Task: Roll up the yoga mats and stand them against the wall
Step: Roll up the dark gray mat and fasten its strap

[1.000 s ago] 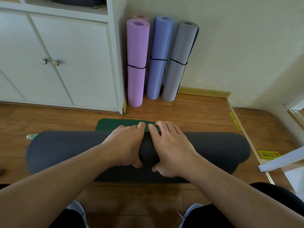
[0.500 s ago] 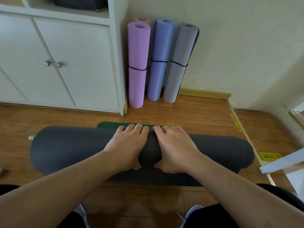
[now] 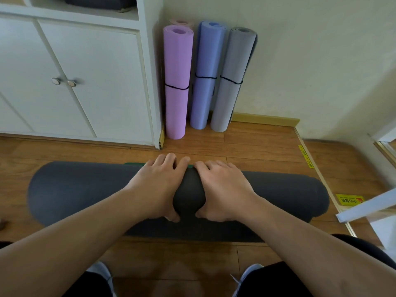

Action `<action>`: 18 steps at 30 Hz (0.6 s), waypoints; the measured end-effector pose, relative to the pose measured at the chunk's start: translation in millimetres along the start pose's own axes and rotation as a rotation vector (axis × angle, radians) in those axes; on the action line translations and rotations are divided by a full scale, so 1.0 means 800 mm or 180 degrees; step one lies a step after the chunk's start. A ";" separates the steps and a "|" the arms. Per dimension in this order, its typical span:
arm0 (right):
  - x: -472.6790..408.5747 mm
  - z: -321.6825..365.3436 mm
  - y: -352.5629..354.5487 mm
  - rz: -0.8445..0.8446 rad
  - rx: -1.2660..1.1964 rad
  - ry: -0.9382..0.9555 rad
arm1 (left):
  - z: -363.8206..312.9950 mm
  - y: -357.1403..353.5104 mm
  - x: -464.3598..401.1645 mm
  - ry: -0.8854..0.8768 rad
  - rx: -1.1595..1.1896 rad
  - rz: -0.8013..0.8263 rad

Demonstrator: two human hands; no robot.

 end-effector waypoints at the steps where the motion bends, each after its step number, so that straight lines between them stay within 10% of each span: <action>1: 0.000 -0.002 0.000 0.0039 -0.0048 -0.0026 | -0.003 -0.003 -0.002 -0.0006 -0.0039 -0.0044; 18: -0.002 0.003 -0.008 0.0024 0.0012 0.0154 | -0.011 -0.008 -0.002 -0.0100 0.0081 0.0079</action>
Point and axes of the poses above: each hand's wrist, its own x-axis away from the middle knuckle, its own y-axis out of the back of the hand, z = x × y, the point moved 3 cm from there along -x, towards the middle knuckle, and after that the axes turned 11 degrees about x, right-handed, at the moved point
